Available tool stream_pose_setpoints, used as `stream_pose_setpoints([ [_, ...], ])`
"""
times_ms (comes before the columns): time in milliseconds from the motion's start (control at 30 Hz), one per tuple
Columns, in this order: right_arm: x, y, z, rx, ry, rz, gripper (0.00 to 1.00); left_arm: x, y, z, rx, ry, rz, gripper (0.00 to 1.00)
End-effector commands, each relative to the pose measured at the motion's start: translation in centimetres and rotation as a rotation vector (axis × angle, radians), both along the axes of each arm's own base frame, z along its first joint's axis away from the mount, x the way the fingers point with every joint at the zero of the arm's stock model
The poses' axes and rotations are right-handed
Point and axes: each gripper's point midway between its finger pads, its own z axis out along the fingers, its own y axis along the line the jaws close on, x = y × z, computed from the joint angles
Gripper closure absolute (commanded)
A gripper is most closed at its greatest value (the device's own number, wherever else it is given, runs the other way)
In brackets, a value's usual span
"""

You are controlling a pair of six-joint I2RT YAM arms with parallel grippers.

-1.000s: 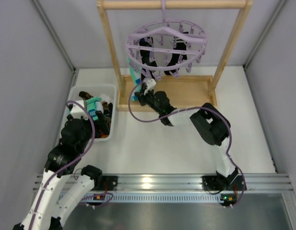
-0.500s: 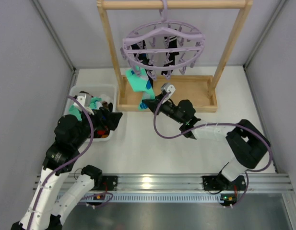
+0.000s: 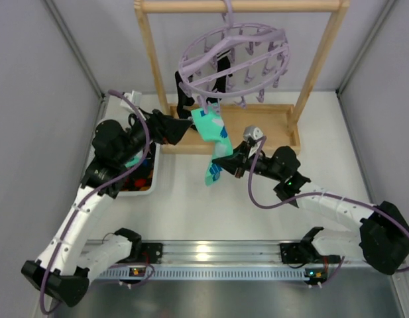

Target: Remove the socks clipped to the hanger

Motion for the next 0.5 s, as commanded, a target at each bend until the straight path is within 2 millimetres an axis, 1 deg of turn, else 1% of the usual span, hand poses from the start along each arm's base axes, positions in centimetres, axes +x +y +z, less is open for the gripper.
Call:
stream_pose_setpoints([
  [0,-1.6,-0.6,1.2,0.008,-0.013,0.057,1.0,-0.2,-1.0,5.8,-0.116,-0.14,-0.064,0.02],
  [33,-1.7,-0.7,1.1,0.006,-0.008,0.056,1.0,0.8,-1.6,5.3,-0.119,-0.119,-0.073,0.02],
  [100,-1.9,-0.8,1.2,0.01,-0.011,0.057,1.0,1.6,-2.2,5.1,-0.145,-0.097,-0.087,0.02],
  [133,-2.0,-0.9,1.1,0.011,-0.007,0.061,1.0,2.5,-2.7,4.8,-0.152,-0.092,-0.095,0.02],
  [200,-2.3,-1.0,1.3,0.019,-0.016,0.066,1.0,3.1,-3.3,4.8,-0.175,-0.081,-0.12,0.02],
  [267,-2.3,-1.1,1.1,0.018,-0.01,0.062,1.0,3.7,-4.1,4.7,-0.191,-0.083,-0.147,0.02],
  [300,-2.3,-1.1,0.9,0.016,-0.008,0.063,1.0,4.1,-4.5,4.3,-0.19,-0.074,-0.151,0.02],
  [467,-3.0,-1.0,0.7,0.028,-0.001,0.097,1.0,5.6,-4.8,4.4,-0.198,-0.093,-0.118,0.04],
])
